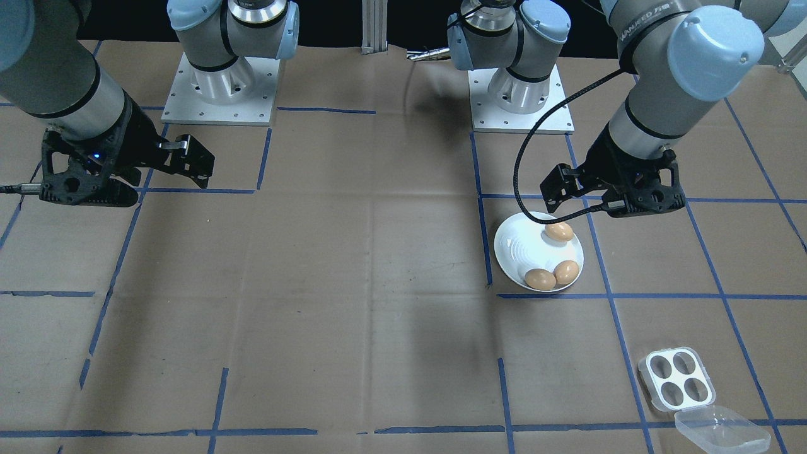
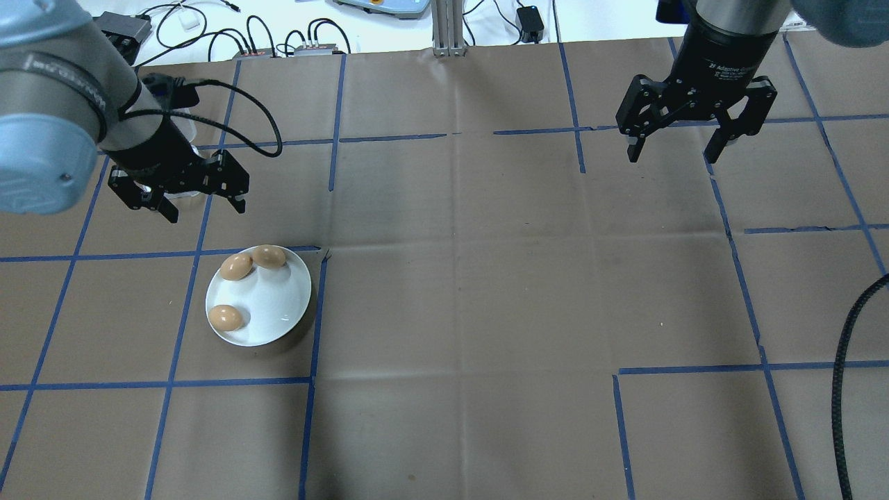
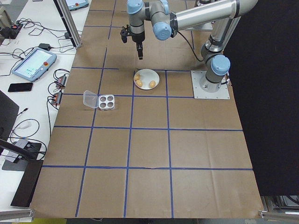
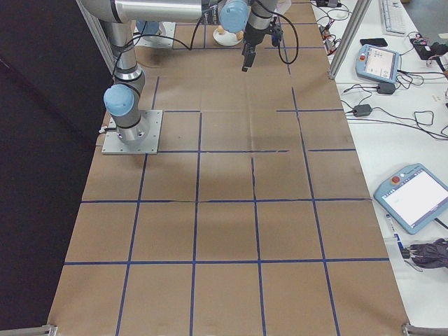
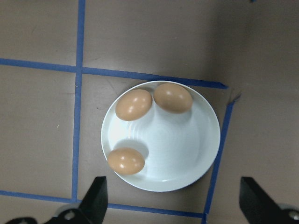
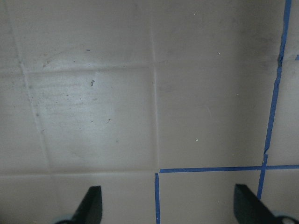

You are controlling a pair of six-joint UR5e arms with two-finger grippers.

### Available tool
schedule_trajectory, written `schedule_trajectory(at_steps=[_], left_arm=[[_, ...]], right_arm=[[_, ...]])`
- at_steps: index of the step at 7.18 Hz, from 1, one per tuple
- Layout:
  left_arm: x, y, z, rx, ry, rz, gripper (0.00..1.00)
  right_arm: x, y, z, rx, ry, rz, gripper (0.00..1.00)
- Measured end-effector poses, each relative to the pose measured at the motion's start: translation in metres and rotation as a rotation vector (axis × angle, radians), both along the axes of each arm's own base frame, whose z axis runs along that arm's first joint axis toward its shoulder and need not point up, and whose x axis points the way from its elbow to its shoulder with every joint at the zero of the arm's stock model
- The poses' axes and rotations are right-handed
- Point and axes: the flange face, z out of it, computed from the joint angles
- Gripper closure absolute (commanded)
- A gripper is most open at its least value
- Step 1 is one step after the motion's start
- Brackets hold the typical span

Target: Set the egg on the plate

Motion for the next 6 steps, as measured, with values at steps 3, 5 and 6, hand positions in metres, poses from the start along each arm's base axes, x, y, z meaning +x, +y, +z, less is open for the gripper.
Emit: schedule_trajectory(at_steps=[3, 5, 6], left_arm=[[-0.060, -0.004, 0.041, -0.003, -0.026, -0.027, 0.01], [-0.069, 0.004, 0.049, -0.022, -0.051, -0.048, 0.01], [-0.070, 0.006, 0.053, -0.031, -0.050, -0.053, 0.01]], right_arm=[[0.000, 0.000, 0.000, 0.000, 0.000, 0.000, 0.00], [0.000, 0.000, 0.000, 0.000, 0.000, 0.000, 0.00], [0.000, 0.000, 0.000, 0.000, 0.000, 0.000, 0.00]])
